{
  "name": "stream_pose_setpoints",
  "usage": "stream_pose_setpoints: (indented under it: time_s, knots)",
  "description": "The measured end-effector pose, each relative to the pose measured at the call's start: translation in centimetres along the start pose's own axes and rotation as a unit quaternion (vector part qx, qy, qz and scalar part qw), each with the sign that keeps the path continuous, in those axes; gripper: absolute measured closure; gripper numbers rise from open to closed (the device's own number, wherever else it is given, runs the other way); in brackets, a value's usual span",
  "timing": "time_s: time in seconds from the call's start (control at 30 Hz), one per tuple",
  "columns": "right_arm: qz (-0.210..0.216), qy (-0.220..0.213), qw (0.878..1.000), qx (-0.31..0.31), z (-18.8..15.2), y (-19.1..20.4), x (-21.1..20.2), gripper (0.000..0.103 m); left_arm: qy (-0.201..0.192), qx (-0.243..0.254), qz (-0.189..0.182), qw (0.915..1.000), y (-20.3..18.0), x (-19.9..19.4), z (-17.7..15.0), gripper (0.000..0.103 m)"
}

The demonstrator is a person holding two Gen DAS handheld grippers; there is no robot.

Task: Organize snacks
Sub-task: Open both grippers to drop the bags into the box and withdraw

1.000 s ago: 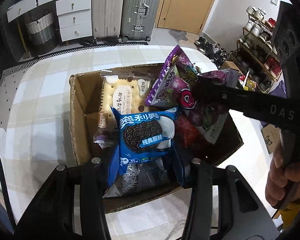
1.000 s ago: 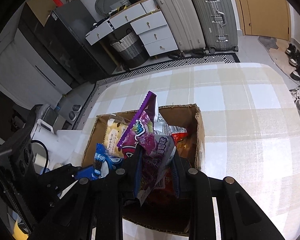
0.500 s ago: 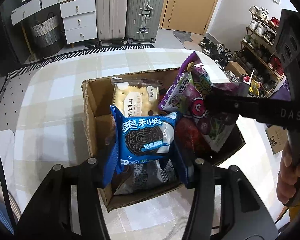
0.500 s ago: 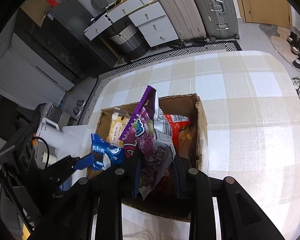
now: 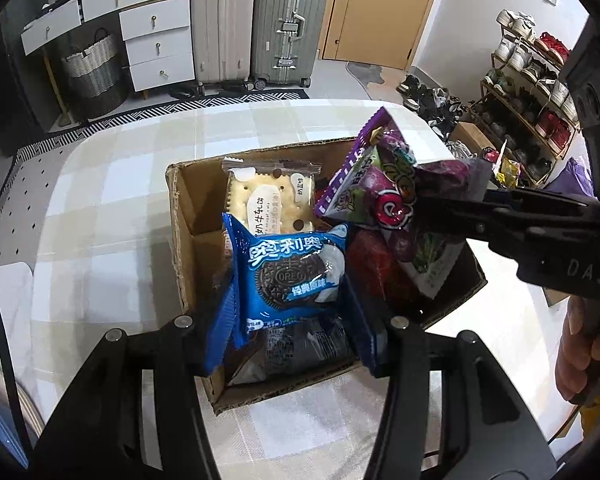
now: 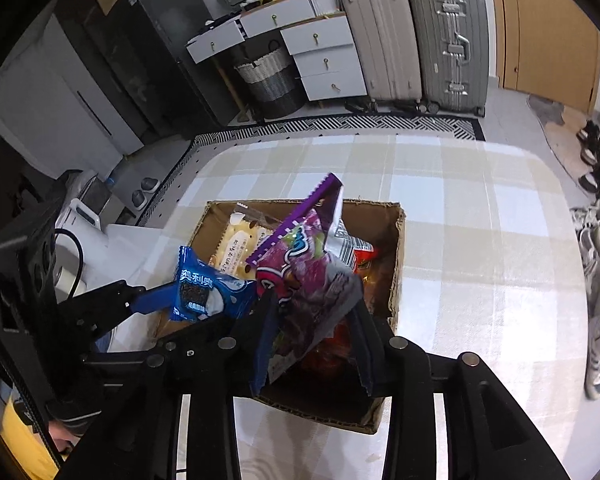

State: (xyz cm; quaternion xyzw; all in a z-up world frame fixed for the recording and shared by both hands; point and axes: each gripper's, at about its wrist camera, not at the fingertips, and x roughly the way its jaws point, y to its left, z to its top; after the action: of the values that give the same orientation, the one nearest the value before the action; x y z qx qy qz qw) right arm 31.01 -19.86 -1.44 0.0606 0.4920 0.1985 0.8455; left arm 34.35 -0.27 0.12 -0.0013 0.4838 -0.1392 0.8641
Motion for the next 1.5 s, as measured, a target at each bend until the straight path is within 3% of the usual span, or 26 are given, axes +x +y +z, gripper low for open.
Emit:
stream_pose_setpoints:
  time_s: [0.53,0.73,0.97,1.07,1.2,1.33,1.37,1.4,1.5]
  knots:
    - [0.008,-0.006,1.0,0.005,-1.4,-1.0,-1.2,0.063,-0.006,-0.002,0.0,1.0,-0.8,-0.9,0.2,0.055]
    - [0.011,-0.027,1.0,0.003,-2.6,-1.0,-2.5,0.063,-0.018,-0.008,-0.004,0.9998,-0.6,-1.8,0.2,0.055]
    - [0.01,-0.078,0.997,-0.014,-5.1,-0.2,-4.9,0.063,-0.04,-0.023,0.009,0.9989,-0.3,-3.2,-0.1,0.049]
    - [0.011,-0.098,0.995,-0.016,-5.8,0.1,-5.9,0.063,-0.047,-0.026,0.018,0.9984,-0.3,-4.0,-0.4,0.036]
    - [0.012,-0.119,0.993,-0.014,-6.6,0.6,-7.3,0.062,-0.058,-0.025,0.035,0.9974,-0.3,-5.2,-1.0,0.036]
    - [0.006,-0.155,0.988,-0.013,-7.7,1.2,-9.2,0.049,-0.085,-0.046,0.058,0.9937,-0.4,-7.7,-2.0,0.033]
    - [0.004,-0.172,0.985,-0.014,-8.3,1.6,-9.9,0.044,-0.097,-0.049,0.066,0.9919,-0.5,-8.6,-2.5,0.028]
    - [0.004,-0.183,0.983,-0.014,-8.7,1.9,-10.4,0.035,-0.114,-0.052,0.074,0.9894,-0.8,-9.6,-3.1,0.022]
    - [-0.001,-0.218,0.976,-0.008,-10.1,2.7,-11.9,0.011,-0.162,-0.055,0.088,0.9812,-1.8,-12.4,-5.3,0.021]
